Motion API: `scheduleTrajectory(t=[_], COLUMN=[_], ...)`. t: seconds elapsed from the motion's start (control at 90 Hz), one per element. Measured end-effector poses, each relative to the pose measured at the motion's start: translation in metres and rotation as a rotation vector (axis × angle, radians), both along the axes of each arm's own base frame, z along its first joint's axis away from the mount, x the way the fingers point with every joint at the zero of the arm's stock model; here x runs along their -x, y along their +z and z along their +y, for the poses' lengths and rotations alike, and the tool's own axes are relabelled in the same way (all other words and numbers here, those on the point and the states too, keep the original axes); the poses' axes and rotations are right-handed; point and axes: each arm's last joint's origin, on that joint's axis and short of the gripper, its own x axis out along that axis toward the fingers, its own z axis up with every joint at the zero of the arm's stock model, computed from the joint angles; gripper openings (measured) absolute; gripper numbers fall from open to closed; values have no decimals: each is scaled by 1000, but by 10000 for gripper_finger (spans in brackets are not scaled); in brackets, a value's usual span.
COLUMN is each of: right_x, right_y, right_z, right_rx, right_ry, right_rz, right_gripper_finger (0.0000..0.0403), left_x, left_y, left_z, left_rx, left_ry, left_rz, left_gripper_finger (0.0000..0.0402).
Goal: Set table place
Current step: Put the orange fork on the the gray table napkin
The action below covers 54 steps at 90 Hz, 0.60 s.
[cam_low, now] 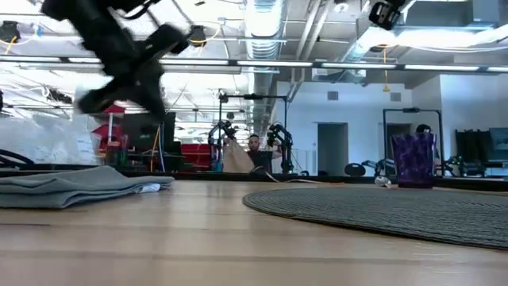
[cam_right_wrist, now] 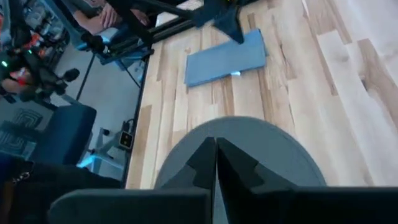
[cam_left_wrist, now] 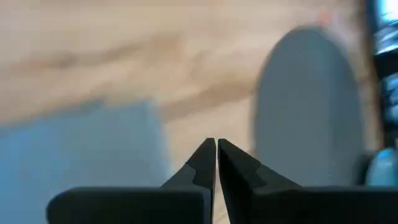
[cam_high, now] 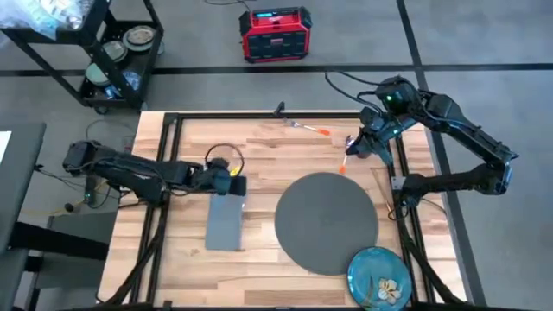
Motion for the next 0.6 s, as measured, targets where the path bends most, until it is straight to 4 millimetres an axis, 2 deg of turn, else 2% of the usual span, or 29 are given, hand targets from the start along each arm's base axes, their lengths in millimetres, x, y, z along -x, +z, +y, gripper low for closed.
scheduleTrajectory(t=[0.167, 0.344, 0.456, 0.6], right_x=[-3, -8, -14, -18], right_y=[-17, -44, -52, -51], right_z=[-2, -6, -14, -25], right_rx=[-24, -64, -80, -86], right_ry=[1, -24, -116, -194], right_rz=[38, 93, 75, 4], right_gripper_finger=[1, 1, 1, 1], left_x=[-28, -57, -80, -113], left_y=[14, 15, 9, 1], left_z=[35, 89, 131, 180], left_rx=[-138, -225, -226, -226], left_ry=[12, 66, -37, -173], left_rz=[-86, -129, -186, -240], left_gripper_finger=[0, 0, 0, 0])
